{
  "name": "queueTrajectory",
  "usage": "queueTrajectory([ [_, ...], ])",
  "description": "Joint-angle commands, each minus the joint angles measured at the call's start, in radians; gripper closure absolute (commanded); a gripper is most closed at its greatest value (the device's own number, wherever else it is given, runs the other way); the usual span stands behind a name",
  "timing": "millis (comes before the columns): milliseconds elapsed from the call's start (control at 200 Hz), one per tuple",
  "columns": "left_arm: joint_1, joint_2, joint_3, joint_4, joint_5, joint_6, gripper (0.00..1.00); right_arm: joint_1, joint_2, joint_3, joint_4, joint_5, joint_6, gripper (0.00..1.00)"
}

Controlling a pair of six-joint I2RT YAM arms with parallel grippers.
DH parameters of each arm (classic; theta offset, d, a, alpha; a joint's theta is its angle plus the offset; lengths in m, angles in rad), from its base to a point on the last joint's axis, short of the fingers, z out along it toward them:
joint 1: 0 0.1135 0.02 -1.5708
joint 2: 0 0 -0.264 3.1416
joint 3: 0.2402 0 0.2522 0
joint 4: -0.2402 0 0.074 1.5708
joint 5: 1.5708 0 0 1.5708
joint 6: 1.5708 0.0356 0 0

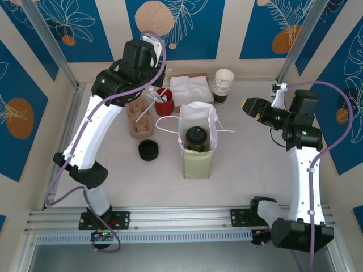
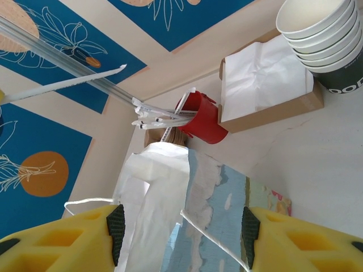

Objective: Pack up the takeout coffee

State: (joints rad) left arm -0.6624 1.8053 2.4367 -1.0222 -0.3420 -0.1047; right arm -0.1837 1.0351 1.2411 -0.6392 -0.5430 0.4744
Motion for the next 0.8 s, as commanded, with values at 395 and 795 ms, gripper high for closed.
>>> queueTrajectory([
  [395, -0.092, -0.182, 0.022, -0.165, 0.421, 0.02, 0.91, 0.003, 0.018, -0.005, 0.023, -0.026, 0.018, 0.42],
  [795, -0.129, -0.298, -0.234, -0.235, 0.699, 0.137, 0.91, 0.014, 0.025, -0.014, 0.03, -0.021, 0.023, 0.42],
])
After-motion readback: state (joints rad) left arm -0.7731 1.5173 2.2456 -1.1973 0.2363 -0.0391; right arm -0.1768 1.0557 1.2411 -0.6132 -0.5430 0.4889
